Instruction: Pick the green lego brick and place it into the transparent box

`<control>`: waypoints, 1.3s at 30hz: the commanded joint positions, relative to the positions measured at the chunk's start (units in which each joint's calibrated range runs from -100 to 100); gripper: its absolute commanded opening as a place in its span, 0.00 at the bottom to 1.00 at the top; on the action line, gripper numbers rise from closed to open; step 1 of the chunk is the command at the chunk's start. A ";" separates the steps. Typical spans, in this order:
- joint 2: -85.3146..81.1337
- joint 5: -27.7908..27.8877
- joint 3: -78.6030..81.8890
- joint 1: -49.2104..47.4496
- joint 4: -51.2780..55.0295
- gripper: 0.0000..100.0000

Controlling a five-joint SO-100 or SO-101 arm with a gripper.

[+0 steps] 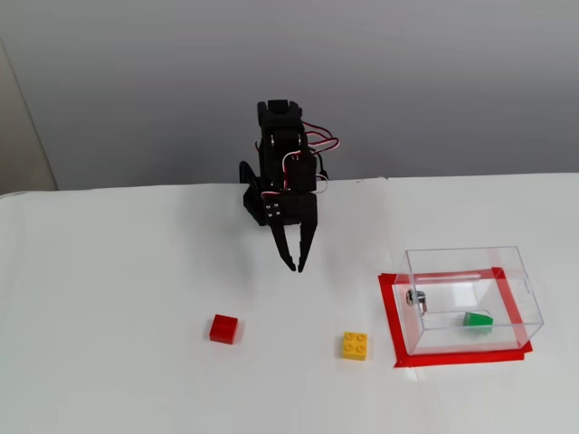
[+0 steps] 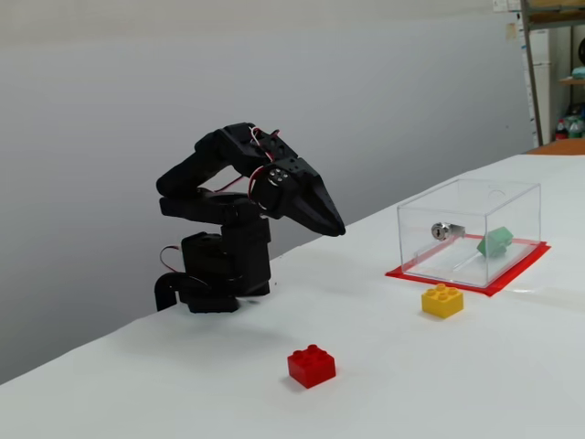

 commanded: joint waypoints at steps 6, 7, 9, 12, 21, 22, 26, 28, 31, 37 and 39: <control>-9.38 0.23 7.32 5.88 0.16 0.01; -10.48 0.23 8.77 6.18 -0.02 0.01; -12.18 0.23 11.30 6.62 -0.37 0.01; -12.26 0.23 13.83 6.33 -0.54 0.01; -12.26 0.23 21.24 2.48 -0.63 0.01; -12.26 0.23 21.79 1.52 -0.63 0.01; -12.26 0.23 23.96 -1.36 -0.63 0.01; -12.26 0.23 25.13 -1.66 -0.63 0.01; -12.26 1.54 26.22 -1.73 -0.54 0.01; -12.26 2.06 26.04 -2.40 0.42 0.01; -12.26 2.01 25.86 -2.10 1.37 0.01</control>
